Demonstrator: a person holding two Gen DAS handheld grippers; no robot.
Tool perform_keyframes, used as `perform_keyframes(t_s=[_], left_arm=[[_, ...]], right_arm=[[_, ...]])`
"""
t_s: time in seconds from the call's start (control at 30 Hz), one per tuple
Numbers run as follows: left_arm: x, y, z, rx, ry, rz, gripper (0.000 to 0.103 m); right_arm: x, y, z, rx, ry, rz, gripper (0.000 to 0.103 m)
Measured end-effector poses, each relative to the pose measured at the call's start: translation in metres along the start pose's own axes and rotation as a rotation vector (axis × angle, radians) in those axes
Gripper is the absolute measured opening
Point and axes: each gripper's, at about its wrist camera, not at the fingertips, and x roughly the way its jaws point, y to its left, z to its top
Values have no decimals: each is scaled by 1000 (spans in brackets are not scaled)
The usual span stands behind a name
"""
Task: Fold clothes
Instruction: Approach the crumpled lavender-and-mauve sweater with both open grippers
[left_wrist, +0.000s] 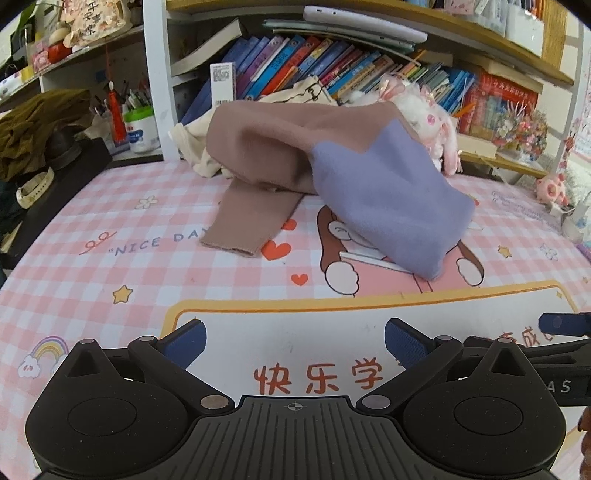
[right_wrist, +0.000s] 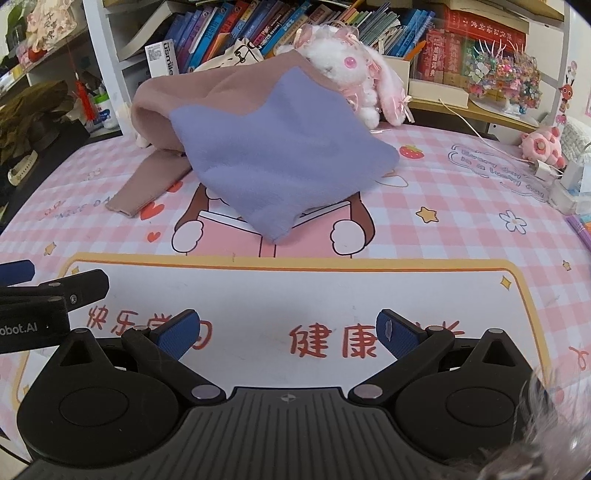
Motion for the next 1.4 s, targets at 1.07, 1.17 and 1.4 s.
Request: perform_keyframes(t_s=[1.07,1.17,1.4], left_arm=[[14,-1,7,62,-67,-188,103],[17,-11,5,20,-34,-146,103],[28,-45,-2,-10,6,-56,103]], right_arm=[[-8,-8,-5,91,-5,-96,103],[-5,-21,-1,64,0,-62,103],[0,-75,3,116,-22,60,99]])
